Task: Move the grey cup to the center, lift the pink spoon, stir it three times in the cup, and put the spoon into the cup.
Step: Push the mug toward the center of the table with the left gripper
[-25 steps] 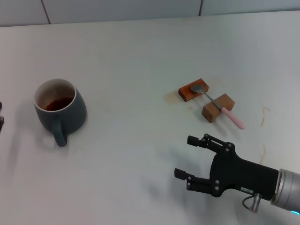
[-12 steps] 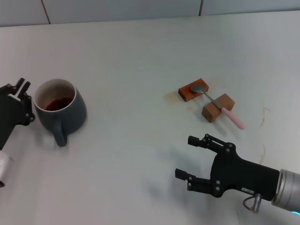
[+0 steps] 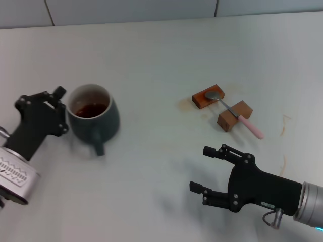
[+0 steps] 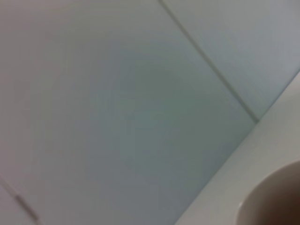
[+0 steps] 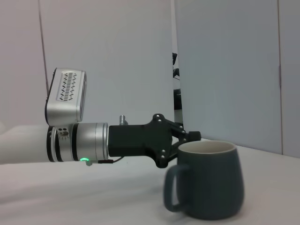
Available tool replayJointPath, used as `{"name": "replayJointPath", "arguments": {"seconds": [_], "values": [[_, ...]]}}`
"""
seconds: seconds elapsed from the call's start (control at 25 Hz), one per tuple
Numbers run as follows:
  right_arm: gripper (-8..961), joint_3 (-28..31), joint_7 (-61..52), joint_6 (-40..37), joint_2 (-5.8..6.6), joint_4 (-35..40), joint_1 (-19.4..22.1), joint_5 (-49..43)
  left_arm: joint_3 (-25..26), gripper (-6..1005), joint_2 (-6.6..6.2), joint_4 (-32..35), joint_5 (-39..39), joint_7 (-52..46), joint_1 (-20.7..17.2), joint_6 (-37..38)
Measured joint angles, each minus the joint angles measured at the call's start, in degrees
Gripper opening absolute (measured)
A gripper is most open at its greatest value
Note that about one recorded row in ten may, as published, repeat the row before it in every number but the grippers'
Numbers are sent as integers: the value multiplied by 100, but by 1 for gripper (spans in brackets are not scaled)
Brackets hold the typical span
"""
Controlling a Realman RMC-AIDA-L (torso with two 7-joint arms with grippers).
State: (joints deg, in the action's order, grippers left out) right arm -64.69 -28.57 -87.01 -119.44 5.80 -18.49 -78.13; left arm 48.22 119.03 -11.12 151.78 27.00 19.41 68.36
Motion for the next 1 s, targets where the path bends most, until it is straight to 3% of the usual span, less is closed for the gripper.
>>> {"name": "replayJointPath", "arguments": {"seconds": [0.44, 0.76, 0.92, 1.0], "values": [[832, -9, -5, 1, -5, -61, 17, -4, -649, 38, 8, -786, -22, -57, -43, -636], [832, -9, -8, 0, -9, -70, 12, -10, -1015, 56, 15, -1069, -5, -220, -8, -676], [832, 22, -9, -116, -15, -74, 32, 7, -1115, 65, 10, -1096, 2, -734, 13, -564], [831, 139, -8, -294, -4, -90, 105, 118, -1131, 70, -23, -1033, 4, -1578, -56, -129]]}}
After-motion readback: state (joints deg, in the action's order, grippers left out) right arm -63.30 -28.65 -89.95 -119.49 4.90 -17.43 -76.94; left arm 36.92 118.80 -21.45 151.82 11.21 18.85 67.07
